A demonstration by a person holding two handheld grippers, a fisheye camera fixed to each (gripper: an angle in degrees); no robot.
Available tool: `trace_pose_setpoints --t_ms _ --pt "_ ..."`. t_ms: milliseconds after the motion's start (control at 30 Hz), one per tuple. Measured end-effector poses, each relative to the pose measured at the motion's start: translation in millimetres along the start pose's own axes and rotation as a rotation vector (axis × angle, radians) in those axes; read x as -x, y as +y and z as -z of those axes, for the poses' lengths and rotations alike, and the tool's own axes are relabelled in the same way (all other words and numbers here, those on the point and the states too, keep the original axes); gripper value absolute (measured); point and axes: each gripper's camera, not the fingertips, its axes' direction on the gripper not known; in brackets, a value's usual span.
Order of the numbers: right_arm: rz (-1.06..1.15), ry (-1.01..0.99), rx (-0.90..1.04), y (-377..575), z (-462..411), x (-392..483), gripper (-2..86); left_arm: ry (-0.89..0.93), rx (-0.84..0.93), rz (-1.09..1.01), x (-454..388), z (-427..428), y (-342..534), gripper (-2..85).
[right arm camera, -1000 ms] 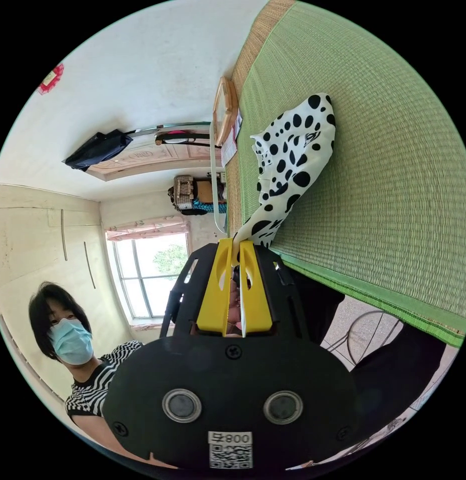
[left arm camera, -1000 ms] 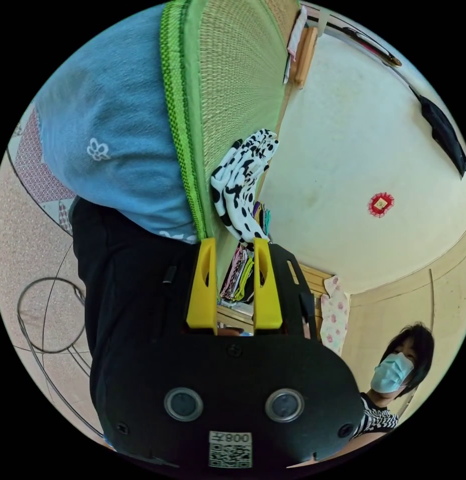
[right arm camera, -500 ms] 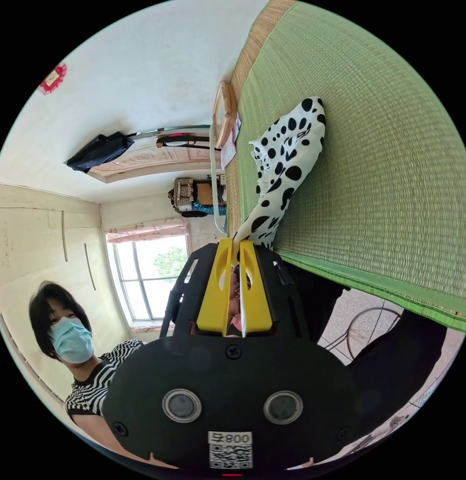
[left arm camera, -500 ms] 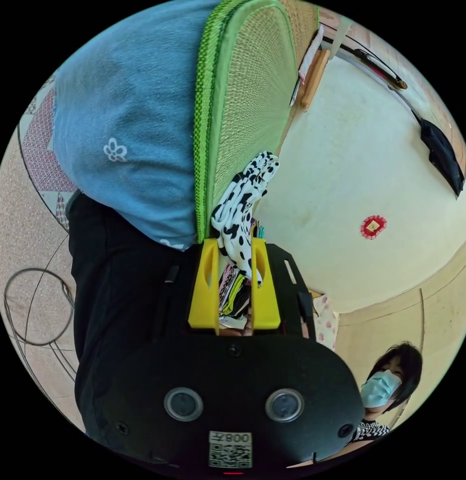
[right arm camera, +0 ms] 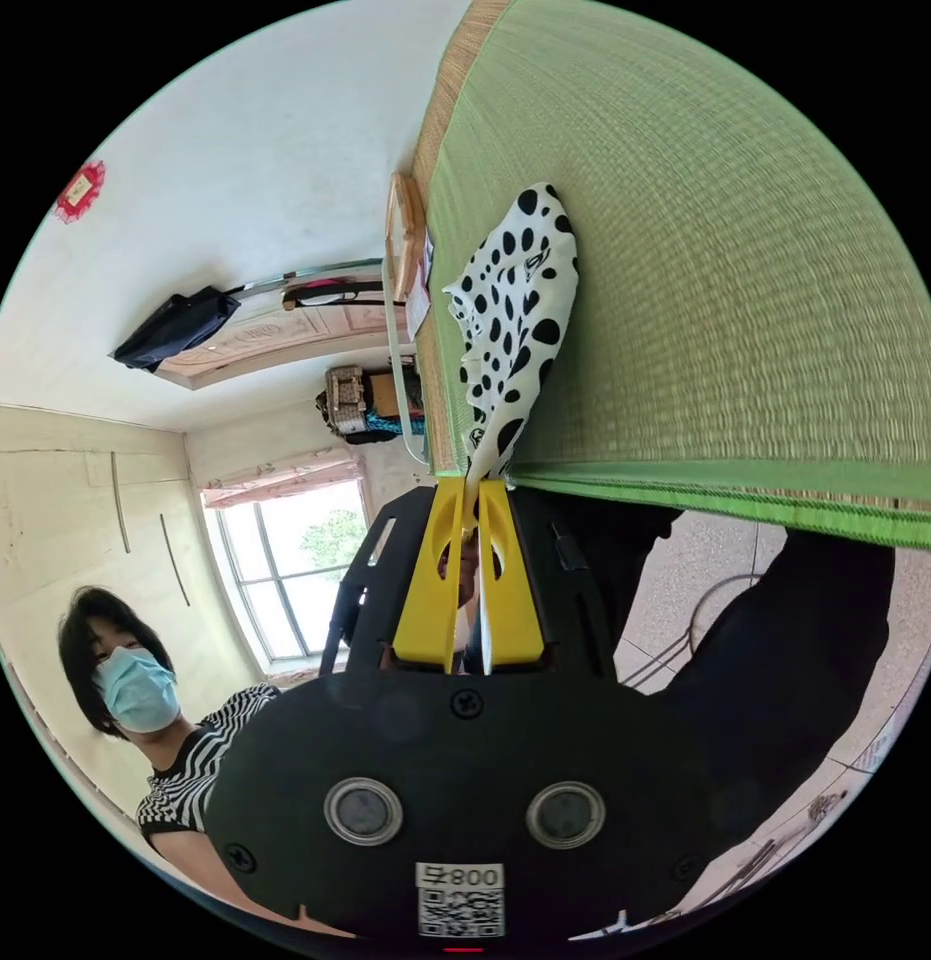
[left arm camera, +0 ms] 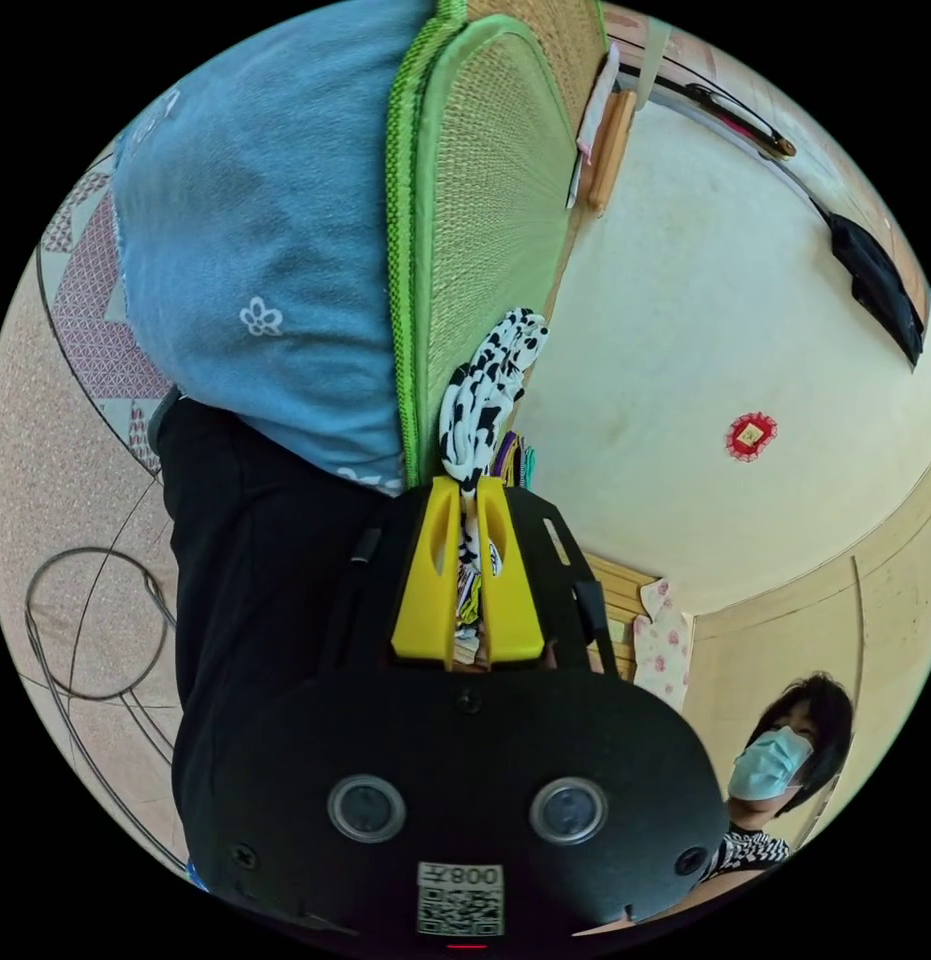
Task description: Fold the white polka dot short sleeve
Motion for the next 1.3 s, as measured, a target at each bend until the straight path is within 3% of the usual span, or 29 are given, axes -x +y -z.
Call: trace_pose_setpoints --t_ms 433,1300 --pt "-0.005 -0.014 -0.005 55.1 53.5 -41.0 1.9 0.02 0.085 -0.111 -38.1 28.3 56.7 3.0" --pt "0.343 -0.17 -0.201 199.0 268.4 -54.5 2.0 0.22 0.27 -0.372 -221.3 2.7 163.4 3.1"
